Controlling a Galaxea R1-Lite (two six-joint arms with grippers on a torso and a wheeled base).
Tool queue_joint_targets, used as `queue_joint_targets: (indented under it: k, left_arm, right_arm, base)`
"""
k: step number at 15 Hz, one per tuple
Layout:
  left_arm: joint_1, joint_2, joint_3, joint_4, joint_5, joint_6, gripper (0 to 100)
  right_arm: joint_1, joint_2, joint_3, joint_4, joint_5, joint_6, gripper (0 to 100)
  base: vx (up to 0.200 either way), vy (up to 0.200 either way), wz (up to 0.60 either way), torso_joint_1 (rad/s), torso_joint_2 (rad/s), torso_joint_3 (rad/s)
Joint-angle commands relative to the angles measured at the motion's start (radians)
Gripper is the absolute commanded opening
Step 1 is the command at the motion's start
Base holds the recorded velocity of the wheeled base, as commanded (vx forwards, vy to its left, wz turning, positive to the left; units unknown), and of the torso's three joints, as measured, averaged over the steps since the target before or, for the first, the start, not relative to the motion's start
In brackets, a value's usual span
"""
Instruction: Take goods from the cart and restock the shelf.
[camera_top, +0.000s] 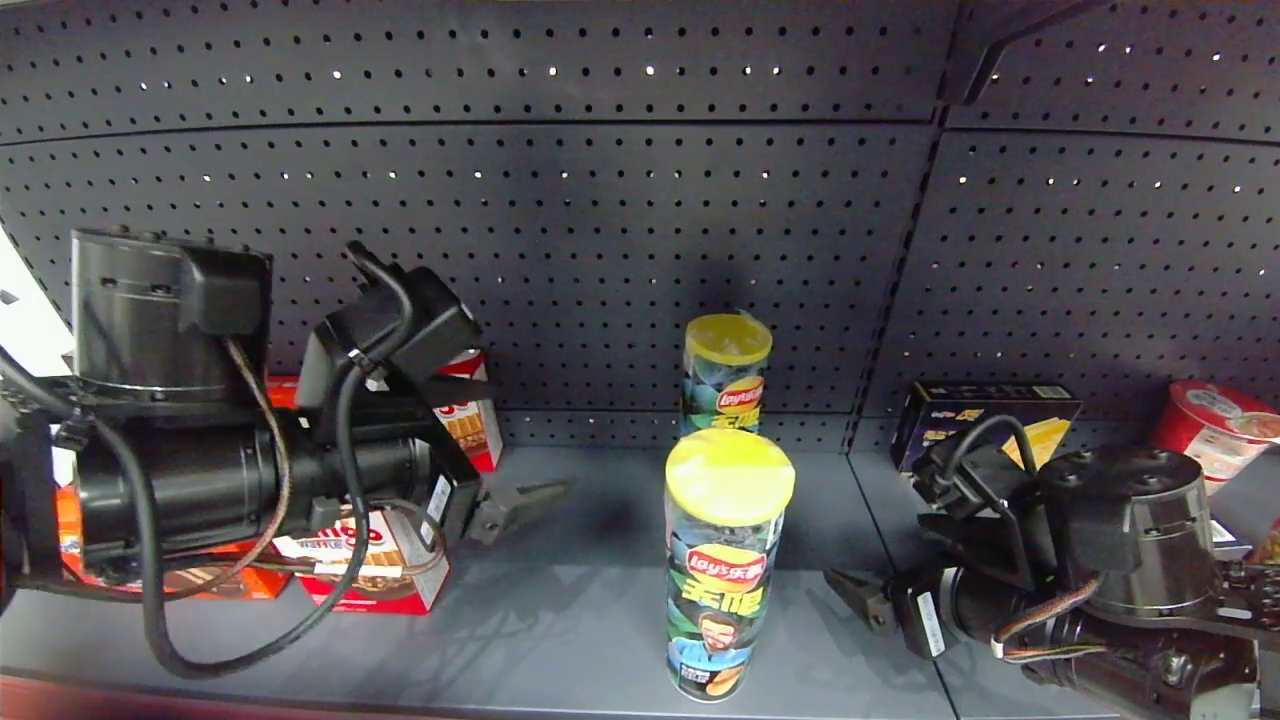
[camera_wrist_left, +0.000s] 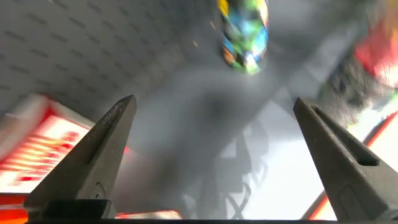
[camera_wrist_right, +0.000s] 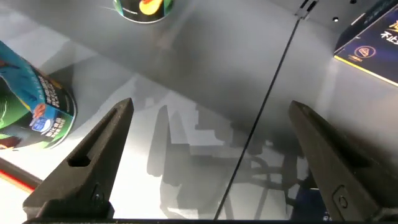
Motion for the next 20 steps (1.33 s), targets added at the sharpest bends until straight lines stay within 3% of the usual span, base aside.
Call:
queue_joint_targets:
  k: [1,7,10,16,20]
  left_arm:
    - [-0.038,0.041,0.035,-0.001,0.005,0.000,100]
    - [-0.126,0.082,0.060,-0.003,0.005,0.000,100]
    - [-0.147,0.085,0.084,-0.001,0.044,-0.002,100]
    - [-0.141,0.125,0.096,-0.001,0.159,-0.015,100]
    - [-0.146,0.164,0.072,-0.012,0.160,-0.028,100]
  right_arm:
    - [-0.018,0.009,-0.009,-0.001,0.001,0.000,100]
    - [-0.027,0.025,-0.014,-0.001,0.001,0.000,100]
    - [-0.027,0.023,-0.011,-0.001,0.001,0.000,100]
    - [-0.033,0.025,-0.011,-0.001,0.012,0.000,100]
    - [-0.035,0.025,-0.014,-0.002,0.012,0.000,100]
  base:
    - [0.000,0.000,0.00,0.000,0.00,0.000]
    - [0.000,0.000,0.00,0.000,0.00,0.000]
    - [0.000,0.000,0.00,0.000,0.00,0.000]
    - [0.000,0.000,0.00,0.000,0.00,0.000]
    - [0.000,0.000,0.00,0.000,0.00,0.000]
